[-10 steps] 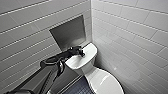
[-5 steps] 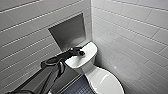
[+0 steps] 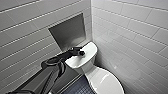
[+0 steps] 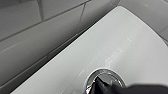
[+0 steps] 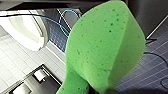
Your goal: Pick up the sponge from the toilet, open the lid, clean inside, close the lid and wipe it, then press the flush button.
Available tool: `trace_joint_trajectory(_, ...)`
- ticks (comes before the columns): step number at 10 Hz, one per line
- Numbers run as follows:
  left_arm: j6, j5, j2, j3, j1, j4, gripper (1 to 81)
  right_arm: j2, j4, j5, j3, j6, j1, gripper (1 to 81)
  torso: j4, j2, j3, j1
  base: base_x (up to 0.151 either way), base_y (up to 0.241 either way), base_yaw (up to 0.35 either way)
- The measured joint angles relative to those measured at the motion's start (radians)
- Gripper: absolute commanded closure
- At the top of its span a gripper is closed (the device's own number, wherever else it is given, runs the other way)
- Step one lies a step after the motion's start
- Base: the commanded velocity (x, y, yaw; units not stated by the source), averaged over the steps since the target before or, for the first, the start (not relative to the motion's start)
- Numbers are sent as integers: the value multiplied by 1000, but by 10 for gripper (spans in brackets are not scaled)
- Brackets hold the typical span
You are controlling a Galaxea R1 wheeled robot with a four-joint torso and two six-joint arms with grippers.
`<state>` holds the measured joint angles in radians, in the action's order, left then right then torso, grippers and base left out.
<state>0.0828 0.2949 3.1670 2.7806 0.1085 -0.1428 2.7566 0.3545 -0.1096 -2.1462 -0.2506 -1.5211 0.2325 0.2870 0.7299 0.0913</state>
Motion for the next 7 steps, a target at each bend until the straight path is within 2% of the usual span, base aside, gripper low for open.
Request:
trace_joint_trajectory(3, 1, 38, -1, -7, -12, 2, 811, 9, 0, 0, 0, 0, 0, 811, 0, 0, 0, 0, 0, 0, 0)
trace_joint_trajectory(7, 0, 126, -31, -115, -26, 30, 811, 14, 0, -1, 0, 0, 5, 811, 0, 0, 0, 0, 0, 0, 0)
